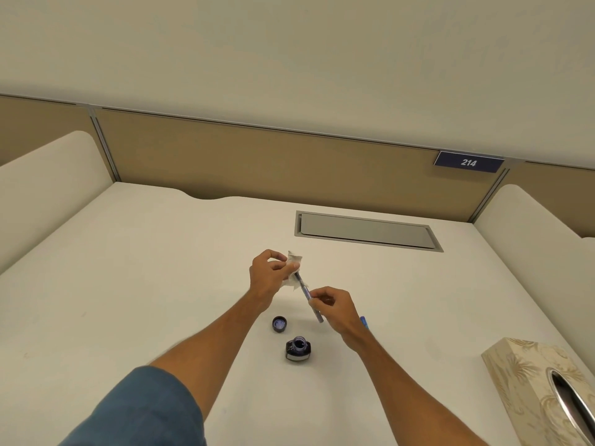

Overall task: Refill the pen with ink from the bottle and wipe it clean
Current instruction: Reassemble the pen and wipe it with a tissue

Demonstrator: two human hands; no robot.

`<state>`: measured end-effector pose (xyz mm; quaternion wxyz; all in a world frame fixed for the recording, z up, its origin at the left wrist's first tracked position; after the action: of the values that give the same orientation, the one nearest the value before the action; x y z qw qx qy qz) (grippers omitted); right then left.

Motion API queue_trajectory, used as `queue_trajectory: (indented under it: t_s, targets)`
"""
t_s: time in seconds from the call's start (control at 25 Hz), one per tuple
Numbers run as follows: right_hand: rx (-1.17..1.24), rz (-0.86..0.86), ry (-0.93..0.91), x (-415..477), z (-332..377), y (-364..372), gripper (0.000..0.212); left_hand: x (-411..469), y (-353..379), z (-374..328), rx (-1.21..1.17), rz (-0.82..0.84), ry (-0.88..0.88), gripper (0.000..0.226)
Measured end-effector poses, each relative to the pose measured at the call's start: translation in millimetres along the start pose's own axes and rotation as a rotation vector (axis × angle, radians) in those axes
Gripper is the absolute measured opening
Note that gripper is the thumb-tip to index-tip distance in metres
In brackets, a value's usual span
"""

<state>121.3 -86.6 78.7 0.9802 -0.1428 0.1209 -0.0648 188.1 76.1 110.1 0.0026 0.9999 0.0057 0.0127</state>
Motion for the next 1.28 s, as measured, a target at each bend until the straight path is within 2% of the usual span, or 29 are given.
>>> queue_trajectory:
  t_s: [0.2, 0.36, 0.48, 0.6, 0.76, 0.92, 1.12, 1.28]
  targets:
    - [0.011, 0.012, -0.014, 2.0, 6.2, 2.8, 0.014, 1.5, 4.7, -2.4, 0.013, 0.002, 0.023, 0.032]
    - [-0.025, -0.037, -0.021, 4.1, 5.5, 1.8, 0.010, 0.1, 8.0, -4.9, 0.017, 0.010, 0.018, 0.029]
    - [0.021, 0.007, 0.010, 4.2, 4.1, 4.1, 0.008, 0.1, 10.9, -6.0, 0.087, -0.031, 0.047, 0.032]
    - [0.034, 0.045, 0.005, 2.9, 6.6, 6.9, 0.022, 0.5, 12.3, -7.7, 0.106, -0.059, 0.072, 0.036]
    - [-0.021, 0.028, -0.049, 5.0, 11.7, 5.3, 0.014, 1.3, 10.2, -9.8, 0.064, -0.069, 0.065, 0.036]
    - [-0.036, 0.102, -0.031, 6.3, 13.3, 7.3, 0.019, 0.6, 8.4, -12.9, 0.061, -0.095, 0.059, 0.036]
    - [0.020, 0.065, -0.045, 5.9, 15.0, 9.0, 0.022, -0.7, 8.3, -16.3, 0.074, -0.090, 0.058, 0.035]
    - [0.036, 0.116, -0.018, 6.4, 17.2, 9.6, 0.015, 0.2, 8.6, -18.0, 0.064, -0.078, 0.067, 0.036]
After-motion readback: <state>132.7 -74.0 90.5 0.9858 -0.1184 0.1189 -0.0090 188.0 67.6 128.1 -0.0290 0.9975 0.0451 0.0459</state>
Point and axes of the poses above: each hand's wrist, its own x-axis towards the middle knuckle, its own y-axis out of the palm, z = x × y, the point moved 1 cm from there along x, towards the middle knuckle, and after that the axes turned 8 degrees about y, right-handed, at the moved point
